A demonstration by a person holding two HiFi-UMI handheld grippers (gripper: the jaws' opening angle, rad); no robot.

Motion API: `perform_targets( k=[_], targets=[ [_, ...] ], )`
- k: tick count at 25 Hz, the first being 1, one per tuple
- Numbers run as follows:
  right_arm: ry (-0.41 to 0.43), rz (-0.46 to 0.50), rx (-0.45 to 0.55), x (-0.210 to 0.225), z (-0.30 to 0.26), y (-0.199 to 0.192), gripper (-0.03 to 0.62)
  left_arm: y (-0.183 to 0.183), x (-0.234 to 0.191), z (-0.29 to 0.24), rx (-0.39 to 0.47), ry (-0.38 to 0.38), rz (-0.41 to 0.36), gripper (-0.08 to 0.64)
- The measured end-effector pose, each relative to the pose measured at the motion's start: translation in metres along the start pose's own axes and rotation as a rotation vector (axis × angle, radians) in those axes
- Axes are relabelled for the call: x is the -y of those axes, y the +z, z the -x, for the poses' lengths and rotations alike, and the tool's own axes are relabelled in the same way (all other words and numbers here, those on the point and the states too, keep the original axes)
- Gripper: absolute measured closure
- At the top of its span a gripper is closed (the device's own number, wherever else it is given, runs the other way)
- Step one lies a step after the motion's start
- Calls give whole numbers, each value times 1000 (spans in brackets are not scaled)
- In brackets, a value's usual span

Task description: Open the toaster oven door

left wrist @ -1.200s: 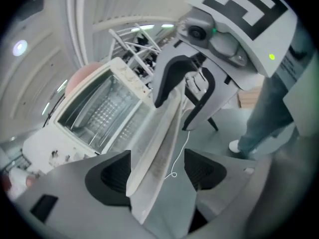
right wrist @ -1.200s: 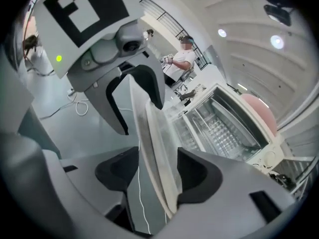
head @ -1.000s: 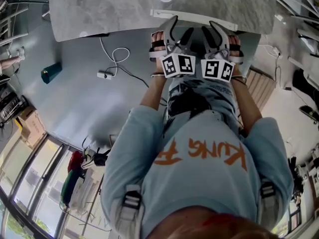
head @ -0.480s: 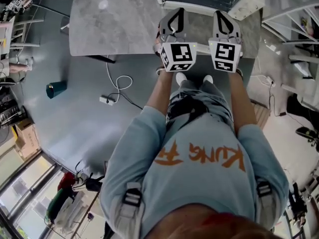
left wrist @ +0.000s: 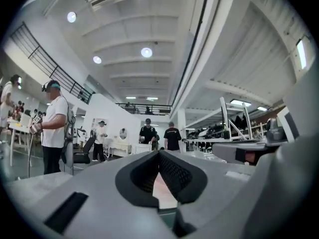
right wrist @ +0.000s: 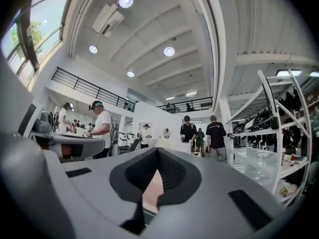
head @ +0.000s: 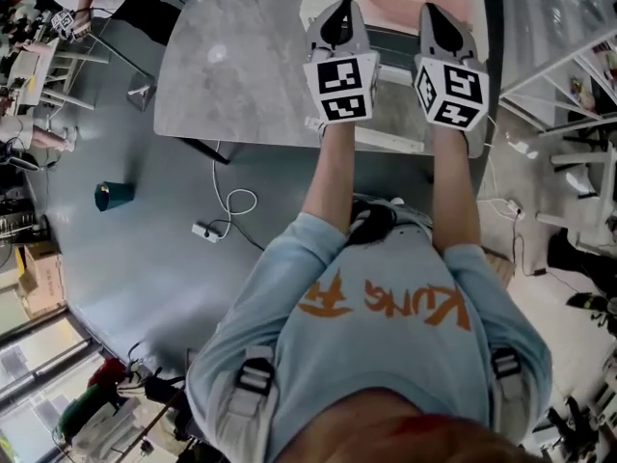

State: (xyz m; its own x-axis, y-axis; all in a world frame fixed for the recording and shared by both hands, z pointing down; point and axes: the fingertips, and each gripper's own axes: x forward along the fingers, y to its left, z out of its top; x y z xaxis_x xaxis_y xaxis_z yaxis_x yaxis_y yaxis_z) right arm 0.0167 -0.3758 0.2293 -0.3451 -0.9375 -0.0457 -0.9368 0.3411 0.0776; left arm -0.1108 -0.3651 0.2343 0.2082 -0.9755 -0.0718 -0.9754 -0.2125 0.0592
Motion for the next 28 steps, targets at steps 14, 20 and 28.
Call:
perform_targets(
  k=[14,20,28],
  targets=[
    [-8,-49,-9,48,-4,20,595,21,18,-22,0,9,-15,557],
    [13,-37,-7,51,-11,17,595,20,21,-30,9,6,-21,557],
    [42,-17,-8,46,-16,17,595,14,19,-32,0,8,-27,558]
  ],
)
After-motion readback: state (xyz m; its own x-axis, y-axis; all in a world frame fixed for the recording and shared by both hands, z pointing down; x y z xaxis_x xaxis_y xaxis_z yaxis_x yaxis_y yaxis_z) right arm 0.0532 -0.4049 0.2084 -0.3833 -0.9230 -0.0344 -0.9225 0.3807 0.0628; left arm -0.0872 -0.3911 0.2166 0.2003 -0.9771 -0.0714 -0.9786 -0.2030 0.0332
